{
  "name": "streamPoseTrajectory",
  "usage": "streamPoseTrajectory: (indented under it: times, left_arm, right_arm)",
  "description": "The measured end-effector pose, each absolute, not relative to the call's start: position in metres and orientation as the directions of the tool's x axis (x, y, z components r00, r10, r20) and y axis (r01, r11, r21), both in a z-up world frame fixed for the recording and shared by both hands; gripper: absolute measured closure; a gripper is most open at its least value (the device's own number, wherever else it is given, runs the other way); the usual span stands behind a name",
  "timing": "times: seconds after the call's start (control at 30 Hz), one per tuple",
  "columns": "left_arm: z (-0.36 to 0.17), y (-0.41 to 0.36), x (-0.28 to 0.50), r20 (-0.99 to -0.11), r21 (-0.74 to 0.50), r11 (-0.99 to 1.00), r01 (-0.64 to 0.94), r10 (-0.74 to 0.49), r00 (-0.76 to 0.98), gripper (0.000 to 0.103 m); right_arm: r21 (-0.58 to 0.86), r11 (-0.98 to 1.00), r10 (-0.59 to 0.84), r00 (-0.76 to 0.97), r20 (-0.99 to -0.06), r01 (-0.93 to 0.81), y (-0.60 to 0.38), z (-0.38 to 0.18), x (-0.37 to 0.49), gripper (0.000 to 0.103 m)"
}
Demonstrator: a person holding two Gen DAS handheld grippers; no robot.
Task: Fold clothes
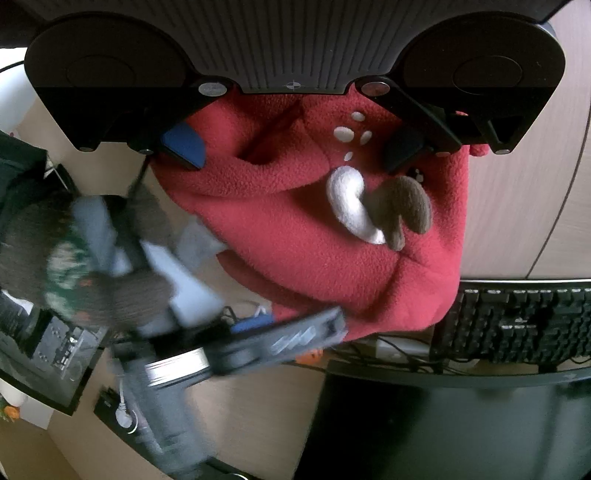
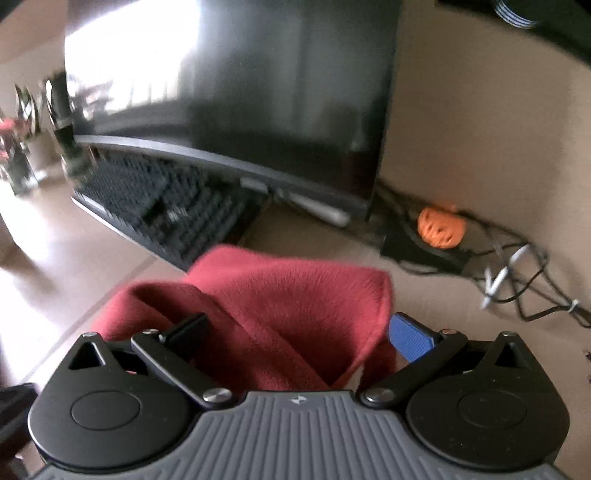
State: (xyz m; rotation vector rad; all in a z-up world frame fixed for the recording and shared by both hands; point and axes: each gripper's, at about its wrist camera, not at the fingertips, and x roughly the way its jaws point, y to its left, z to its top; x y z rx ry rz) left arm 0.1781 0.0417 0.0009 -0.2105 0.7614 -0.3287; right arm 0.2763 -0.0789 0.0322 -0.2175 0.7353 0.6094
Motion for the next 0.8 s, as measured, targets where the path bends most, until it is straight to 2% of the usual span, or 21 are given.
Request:
streamPoseTrajectory:
  times: [0.13, 0.3, 0.43, 0.57, 0.6, 0.7, 0.8]
  left_arm:
    - [0.001, 0.045, 0.182, -0.639, -0.303, 0.926, 0.225, -0.373, 0.673, 0.0]
    - [0.001, 0.049, 0.186, -0.637, -0.303, 0.923, 0.237, -0.381, 0.67, 0.0]
    - [-0.001, 0.05, 0.185, -0.635, -0.298, 0.922, 0.248, -0.385, 0.67, 0.0]
    - [0.004, 0.06, 0.185, -0.621, -0.33, 0.9, 0.286, -0.435, 0.652, 0.0]
    - [0.008, 0.066, 0.184, -0.61, -0.361, 0.884, 0.296, -0.464, 0.643, 0.0]
    - [0.029, 0.1, 0.184, -0.496, -0.524, 0.786, 0.327, -0.594, 0.634, 0.0]
    - [0.047, 0.129, 0.193, -0.386, -0.592, 0.734, 0.332, -0.62, 0.683, 0.0]
  right_arm:
    - [0.038, 0.833, 0.441, 0.62, -0.649, -0.553, -0.107, 0.043, 0.26, 0.0]
    - [0.036, 0.872, 0.338, 0.547, -0.766, -0.488, -0.114, 0.002, 0.269, 0.0]
    - [0.118, 0.888, 0.364, 0.522, -0.771, -0.444, -0.12, -0.007, 0.277, 0.0]
    - [0.057, 0.882, 0.337, 0.542, -0.77, -0.468, -0.112, -0.005, 0.275, 0.0]
    - [0.044, 0.882, 0.334, 0.555, -0.762, -0.47, -0.111, -0.005, 0.273, 0.0]
    - [0.057, 0.891, 0.341, 0.582, -0.738, -0.45, -0.116, -0.008, 0.267, 0.0]
    - [0.083, 0.904, 0.348, 0.609, -0.713, -0.42, -0.122, -0.011, 0.259, 0.0]
